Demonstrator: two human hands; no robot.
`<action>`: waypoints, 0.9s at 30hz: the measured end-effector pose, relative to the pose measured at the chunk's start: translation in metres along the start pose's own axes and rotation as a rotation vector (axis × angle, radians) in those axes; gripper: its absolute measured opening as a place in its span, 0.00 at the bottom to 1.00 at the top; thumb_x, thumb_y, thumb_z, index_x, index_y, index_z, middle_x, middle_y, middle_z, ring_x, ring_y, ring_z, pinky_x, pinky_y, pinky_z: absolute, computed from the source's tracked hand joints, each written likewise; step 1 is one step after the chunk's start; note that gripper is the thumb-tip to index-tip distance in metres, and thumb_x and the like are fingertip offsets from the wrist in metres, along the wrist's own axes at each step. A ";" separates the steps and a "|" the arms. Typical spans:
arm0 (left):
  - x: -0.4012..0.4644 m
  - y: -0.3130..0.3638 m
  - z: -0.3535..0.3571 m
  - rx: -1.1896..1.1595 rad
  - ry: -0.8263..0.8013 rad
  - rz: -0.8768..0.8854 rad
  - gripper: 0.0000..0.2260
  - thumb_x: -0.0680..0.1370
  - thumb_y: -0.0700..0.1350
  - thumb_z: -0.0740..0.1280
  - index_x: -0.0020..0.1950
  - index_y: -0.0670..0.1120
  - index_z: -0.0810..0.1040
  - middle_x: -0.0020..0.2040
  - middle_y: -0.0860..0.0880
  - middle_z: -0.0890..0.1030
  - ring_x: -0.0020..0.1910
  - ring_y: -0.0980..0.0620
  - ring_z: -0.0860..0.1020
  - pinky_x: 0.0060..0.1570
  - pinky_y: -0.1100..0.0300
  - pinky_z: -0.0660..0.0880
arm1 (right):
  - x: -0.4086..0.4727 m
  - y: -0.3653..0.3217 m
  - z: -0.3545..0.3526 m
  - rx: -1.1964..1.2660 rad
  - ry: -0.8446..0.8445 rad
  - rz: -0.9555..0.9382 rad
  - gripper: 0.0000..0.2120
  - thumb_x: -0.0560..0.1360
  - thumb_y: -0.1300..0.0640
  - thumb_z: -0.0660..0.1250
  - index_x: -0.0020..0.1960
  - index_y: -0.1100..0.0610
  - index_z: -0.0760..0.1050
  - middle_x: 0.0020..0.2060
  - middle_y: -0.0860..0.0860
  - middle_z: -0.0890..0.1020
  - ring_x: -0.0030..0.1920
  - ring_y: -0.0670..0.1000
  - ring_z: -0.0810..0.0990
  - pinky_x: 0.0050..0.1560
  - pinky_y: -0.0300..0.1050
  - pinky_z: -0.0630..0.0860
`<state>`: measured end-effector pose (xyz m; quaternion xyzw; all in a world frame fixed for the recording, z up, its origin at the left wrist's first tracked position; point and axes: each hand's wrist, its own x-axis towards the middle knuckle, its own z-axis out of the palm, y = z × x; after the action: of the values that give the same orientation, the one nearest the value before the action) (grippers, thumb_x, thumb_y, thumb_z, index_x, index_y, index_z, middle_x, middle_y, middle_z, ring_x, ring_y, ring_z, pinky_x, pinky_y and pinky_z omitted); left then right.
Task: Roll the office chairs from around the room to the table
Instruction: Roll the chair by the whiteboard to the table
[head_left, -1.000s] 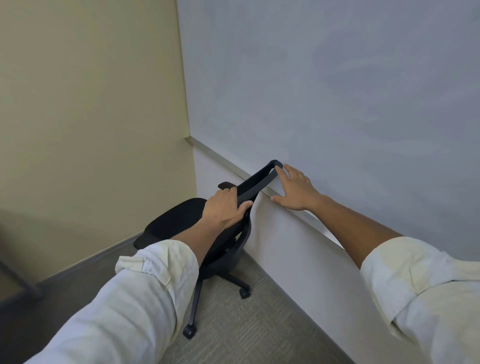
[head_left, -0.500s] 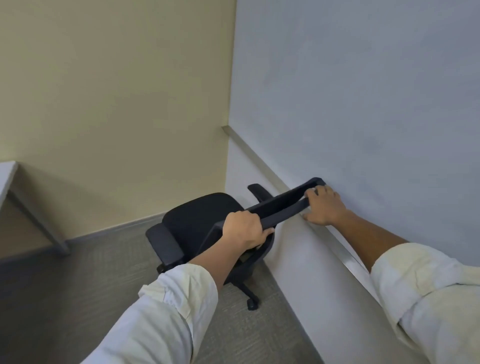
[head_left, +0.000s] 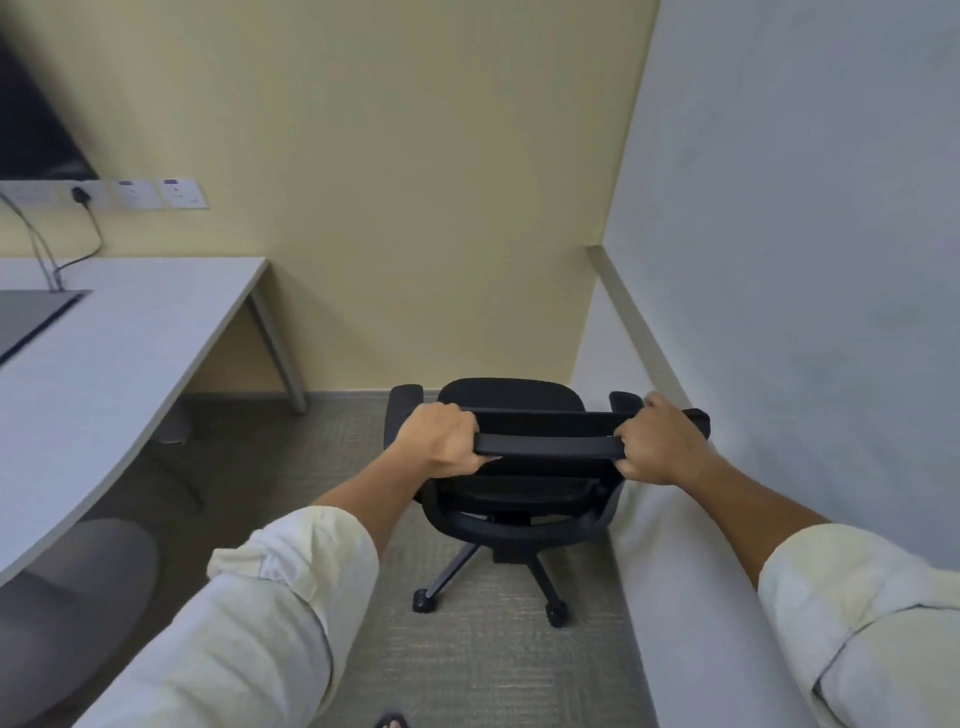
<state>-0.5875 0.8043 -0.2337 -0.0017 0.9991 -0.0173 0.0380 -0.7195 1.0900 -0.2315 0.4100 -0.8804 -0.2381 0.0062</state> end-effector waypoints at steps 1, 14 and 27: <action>-0.003 0.000 0.002 -0.004 -0.009 -0.018 0.25 0.75 0.69 0.57 0.41 0.49 0.79 0.38 0.49 0.82 0.34 0.47 0.76 0.38 0.54 0.73 | 0.002 0.000 0.002 -0.033 0.030 -0.039 0.16 0.70 0.45 0.53 0.31 0.51 0.73 0.26 0.47 0.77 0.28 0.50 0.68 0.52 0.48 0.66; -0.049 0.006 0.004 -0.041 -0.006 -0.210 0.22 0.75 0.67 0.57 0.37 0.51 0.77 0.34 0.52 0.77 0.32 0.50 0.72 0.37 0.56 0.69 | 0.022 -0.011 -0.008 0.021 0.169 -0.172 0.12 0.73 0.44 0.60 0.36 0.49 0.76 0.29 0.46 0.76 0.31 0.52 0.73 0.32 0.43 0.68; -0.078 -0.025 0.003 -0.017 0.015 -0.436 0.16 0.74 0.60 0.60 0.37 0.50 0.77 0.32 0.53 0.73 0.32 0.47 0.72 0.37 0.55 0.71 | 0.103 -0.034 -0.042 0.290 0.146 -0.386 0.12 0.65 0.46 0.62 0.28 0.47 0.62 0.25 0.47 0.70 0.31 0.53 0.73 0.32 0.48 0.70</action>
<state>-0.5097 0.7792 -0.2304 -0.2180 0.9755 -0.0166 0.0257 -0.7552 0.9792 -0.2281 0.5833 -0.8080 -0.0756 -0.0346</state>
